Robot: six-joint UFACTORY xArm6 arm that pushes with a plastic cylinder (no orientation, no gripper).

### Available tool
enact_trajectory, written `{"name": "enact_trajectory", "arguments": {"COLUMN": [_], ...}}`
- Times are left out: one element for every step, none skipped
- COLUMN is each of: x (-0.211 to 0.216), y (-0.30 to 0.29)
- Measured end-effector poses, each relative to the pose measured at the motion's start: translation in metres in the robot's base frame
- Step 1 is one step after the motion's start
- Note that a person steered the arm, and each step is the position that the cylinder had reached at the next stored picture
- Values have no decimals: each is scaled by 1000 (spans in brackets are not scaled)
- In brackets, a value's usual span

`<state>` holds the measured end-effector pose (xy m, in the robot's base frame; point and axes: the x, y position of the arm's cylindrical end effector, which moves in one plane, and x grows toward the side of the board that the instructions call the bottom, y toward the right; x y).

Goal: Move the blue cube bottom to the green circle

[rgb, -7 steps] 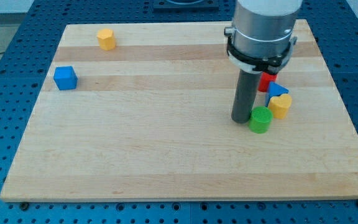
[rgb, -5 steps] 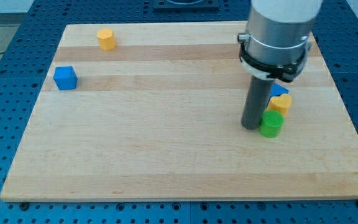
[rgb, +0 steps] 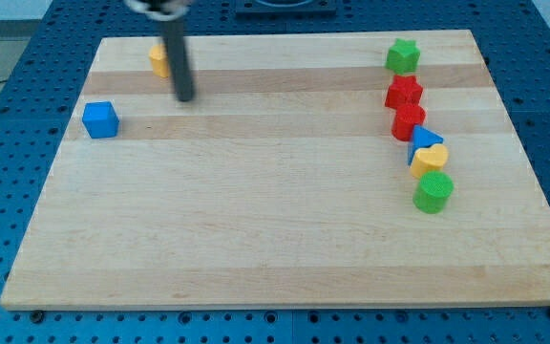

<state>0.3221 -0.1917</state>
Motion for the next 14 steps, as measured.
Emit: {"name": "enact_trajectory", "arguments": {"x": [6, 54, 79, 103, 146, 185, 222, 241, 268, 255, 252, 237, 237, 236], "y": [-94, -76, 34, 126, 104, 135, 159, 94, 150, 189, 165, 173, 201, 185]}}
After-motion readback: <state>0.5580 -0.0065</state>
